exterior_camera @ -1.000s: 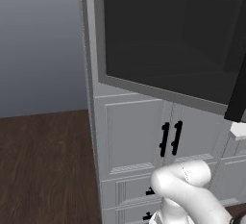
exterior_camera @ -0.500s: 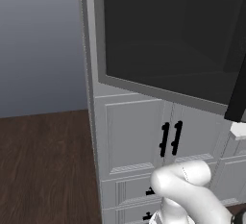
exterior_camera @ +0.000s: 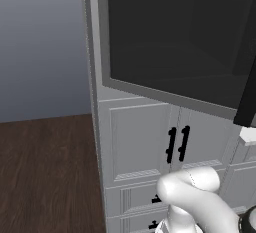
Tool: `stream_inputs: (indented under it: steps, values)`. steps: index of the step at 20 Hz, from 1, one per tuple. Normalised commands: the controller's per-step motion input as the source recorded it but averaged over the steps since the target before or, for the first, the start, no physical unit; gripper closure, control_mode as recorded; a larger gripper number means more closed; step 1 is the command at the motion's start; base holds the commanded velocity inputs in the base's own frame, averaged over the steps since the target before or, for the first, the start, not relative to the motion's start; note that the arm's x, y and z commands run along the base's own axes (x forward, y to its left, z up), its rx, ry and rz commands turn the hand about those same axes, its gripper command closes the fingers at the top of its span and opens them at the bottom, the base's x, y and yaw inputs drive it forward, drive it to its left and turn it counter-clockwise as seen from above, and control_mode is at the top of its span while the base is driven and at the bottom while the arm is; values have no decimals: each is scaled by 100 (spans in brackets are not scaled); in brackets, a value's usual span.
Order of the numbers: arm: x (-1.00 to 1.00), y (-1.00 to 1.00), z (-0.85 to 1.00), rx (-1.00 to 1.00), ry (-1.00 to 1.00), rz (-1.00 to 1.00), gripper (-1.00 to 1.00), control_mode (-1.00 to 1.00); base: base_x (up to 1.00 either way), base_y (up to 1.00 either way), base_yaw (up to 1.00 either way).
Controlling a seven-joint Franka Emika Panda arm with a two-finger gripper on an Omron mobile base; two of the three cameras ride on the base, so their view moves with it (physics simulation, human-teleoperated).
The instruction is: Open the microwave, place the bowl with waffle inside the microwave, then close the microwave door and turn it on.
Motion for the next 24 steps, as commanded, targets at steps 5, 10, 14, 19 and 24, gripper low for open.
stream_inputs:
  steps: [5, 10, 14, 19, 24]
  values:
    - [54, 2, -9, 0, 4, 0, 100, -100, 0, 0, 0]
    - [23, 2, -6, 0, 0, 1, 100, -100, 0, 0, 0]
    - [9, 28, -9, 0, 0, 4, 100, -100, 0, 0, 0]
    - [-2, 41, -1, 0, -3, 7, 100, -100, 0, 0, 0]
    - [-81, 59, 0, -1, -19, 13, 100, -100, 0, 0, 0]
